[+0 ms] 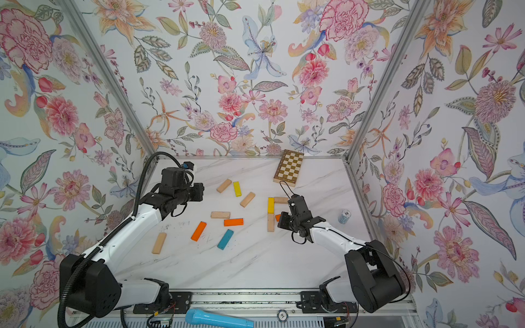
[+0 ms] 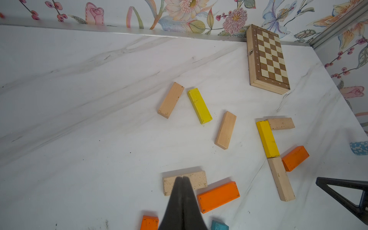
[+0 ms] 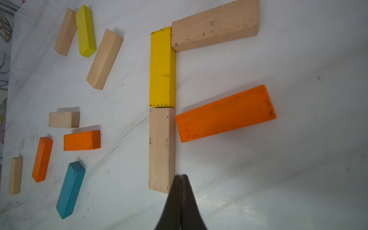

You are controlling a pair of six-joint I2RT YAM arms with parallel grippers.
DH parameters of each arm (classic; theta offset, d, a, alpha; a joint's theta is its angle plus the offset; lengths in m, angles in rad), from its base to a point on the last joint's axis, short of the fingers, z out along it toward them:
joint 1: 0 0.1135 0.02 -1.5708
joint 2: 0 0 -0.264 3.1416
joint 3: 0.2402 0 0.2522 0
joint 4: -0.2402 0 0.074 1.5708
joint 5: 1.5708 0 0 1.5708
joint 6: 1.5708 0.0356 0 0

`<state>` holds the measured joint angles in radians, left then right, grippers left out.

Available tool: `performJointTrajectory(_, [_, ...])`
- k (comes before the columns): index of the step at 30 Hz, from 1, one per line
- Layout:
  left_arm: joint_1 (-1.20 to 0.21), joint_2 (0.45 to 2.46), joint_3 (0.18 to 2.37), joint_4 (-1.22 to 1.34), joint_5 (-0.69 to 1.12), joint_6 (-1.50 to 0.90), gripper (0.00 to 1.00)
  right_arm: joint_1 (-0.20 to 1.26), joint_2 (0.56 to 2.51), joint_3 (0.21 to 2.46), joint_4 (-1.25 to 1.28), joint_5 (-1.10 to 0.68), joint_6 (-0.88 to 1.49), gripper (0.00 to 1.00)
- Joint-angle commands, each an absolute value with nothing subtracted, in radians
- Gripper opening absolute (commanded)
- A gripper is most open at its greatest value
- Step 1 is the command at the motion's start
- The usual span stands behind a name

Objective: Assemble the number 6 with building blocks
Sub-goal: Assemble the building block at the center of the board.

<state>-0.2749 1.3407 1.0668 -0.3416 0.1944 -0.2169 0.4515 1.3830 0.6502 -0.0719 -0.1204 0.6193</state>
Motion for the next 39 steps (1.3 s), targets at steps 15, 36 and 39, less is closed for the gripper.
performJointTrajectory(15, [-0.275,1.325,1.052,-0.334,0.181,-0.221,0.0,0.461,1.567,0.66,0.048,-0.116,0.678,0.0])
performJointTrajectory(36, [-0.275,1.333,1.054,-0.332,0.198,-0.227,0.0,0.461,1.638,0.741,0.03,-0.091,0.645,0.0])
performJointTrajectory(39, [-0.275,1.335,1.054,-0.331,0.201,-0.229,0.0,0.462,1.642,0.756,0.014,-0.09,0.637,0.0])
